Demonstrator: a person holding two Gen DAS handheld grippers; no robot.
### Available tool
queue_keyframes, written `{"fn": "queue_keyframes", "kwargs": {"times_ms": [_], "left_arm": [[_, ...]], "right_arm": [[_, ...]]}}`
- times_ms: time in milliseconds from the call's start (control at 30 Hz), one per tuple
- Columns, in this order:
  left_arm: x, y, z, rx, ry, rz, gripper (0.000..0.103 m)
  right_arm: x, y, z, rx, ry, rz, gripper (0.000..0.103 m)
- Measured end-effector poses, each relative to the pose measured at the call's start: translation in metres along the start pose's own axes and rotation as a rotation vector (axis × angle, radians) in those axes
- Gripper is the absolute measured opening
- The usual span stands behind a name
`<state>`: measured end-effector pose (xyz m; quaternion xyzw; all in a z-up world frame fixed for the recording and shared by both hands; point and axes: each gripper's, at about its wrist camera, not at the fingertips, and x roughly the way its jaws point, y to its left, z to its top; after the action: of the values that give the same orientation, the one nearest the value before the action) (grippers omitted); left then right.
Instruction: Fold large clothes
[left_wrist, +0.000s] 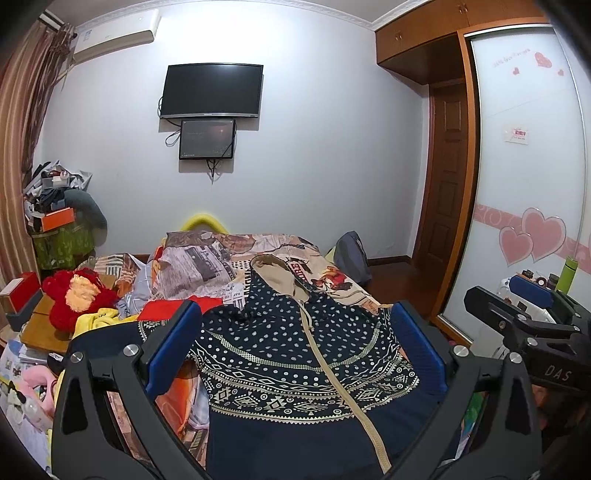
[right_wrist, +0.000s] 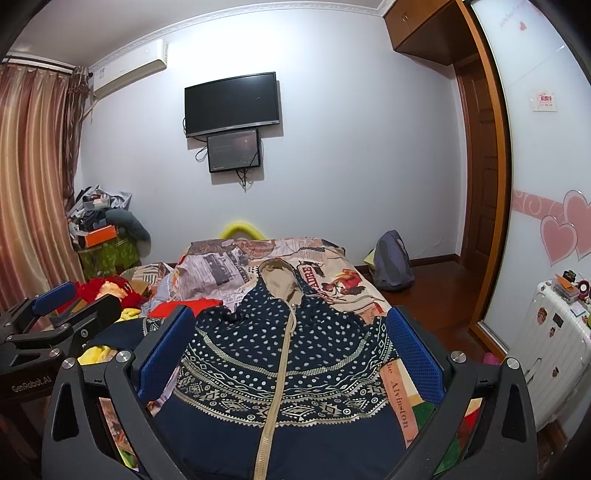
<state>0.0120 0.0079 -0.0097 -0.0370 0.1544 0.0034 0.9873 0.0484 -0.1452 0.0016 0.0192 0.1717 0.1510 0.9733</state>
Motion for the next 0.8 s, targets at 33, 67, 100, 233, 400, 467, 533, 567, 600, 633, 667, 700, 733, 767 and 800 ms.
{"fn": "queue_keyframes", "kwargs": {"times_ms": [33,67,100,233,400,467,533,567,600,633,667,700,733,767,800], "left_arm": [[-0.0001,0.0005,0.0001,-0.002,0.001,0.0,0.103],[-0.0005,0.0009,0.0,-0.003,0.0,0.001,0.103],[-0.0008,0.0012,0.0001,-0.004,0.0,0.002,0.103],[-0.0004,0.0014,0.0002,-0.005,0.0,0.001,0.103],[0.0005,0.0018,0.0002,-0.004,0.003,0.002,0.103],[0.0012,0.0025,0.0003,-0.005,0.004,0.0,0.103],[0.0017,0.0028,0.0006,-0.006,0.004,-0.001,0.103],[0.0017,0.0029,0.0007,-0.005,0.004,0.0,0.103],[0.0028,0.0029,0.0008,-0.005,0.004,0.001,0.103],[0.0033,0.0028,0.0009,-0.005,0.005,0.002,0.103],[0.0036,0.0029,0.0007,-0.004,0.006,0.001,0.103],[0.0037,0.0029,0.0008,-0.005,0.006,0.002,0.103],[0.004,0.0031,0.0007,-0.005,0.006,0.003,0.103],[0.0037,0.003,0.0007,-0.005,0.006,0.002,0.103],[0.0041,0.0032,0.0004,-0.006,0.007,0.002,0.103]], "right_arm": [[-0.0004,0.0001,-0.0002,0.0,0.0,0.001,0.103],[-0.0003,0.0003,-0.0002,-0.001,-0.001,0.0,0.103],[0.0,0.0003,0.0003,-0.001,0.0,-0.001,0.103],[0.0007,0.0017,-0.0004,-0.002,0.003,-0.001,0.103],[0.0017,0.003,-0.001,-0.006,0.004,-0.002,0.103],[0.0026,0.0041,0.0,-0.007,0.006,-0.002,0.103],[0.0029,0.0045,0.0003,-0.007,0.006,-0.001,0.103],[0.0031,0.0044,0.0002,-0.008,0.006,0.0,0.103],[0.0028,0.0042,0.0001,-0.008,0.005,-0.002,0.103],[0.0032,0.0042,0.0003,-0.009,0.005,-0.002,0.103],[0.0039,0.0043,0.001,-0.009,0.007,-0.002,0.103],[0.0039,0.0042,0.0004,-0.009,0.007,-0.001,0.103],[0.0043,0.0044,0.0007,-0.009,0.008,-0.001,0.103],[0.0047,0.0045,0.0014,-0.009,0.009,0.0,0.103],[0.0047,0.0046,0.0014,-0.01,0.01,0.0,0.103]]}}
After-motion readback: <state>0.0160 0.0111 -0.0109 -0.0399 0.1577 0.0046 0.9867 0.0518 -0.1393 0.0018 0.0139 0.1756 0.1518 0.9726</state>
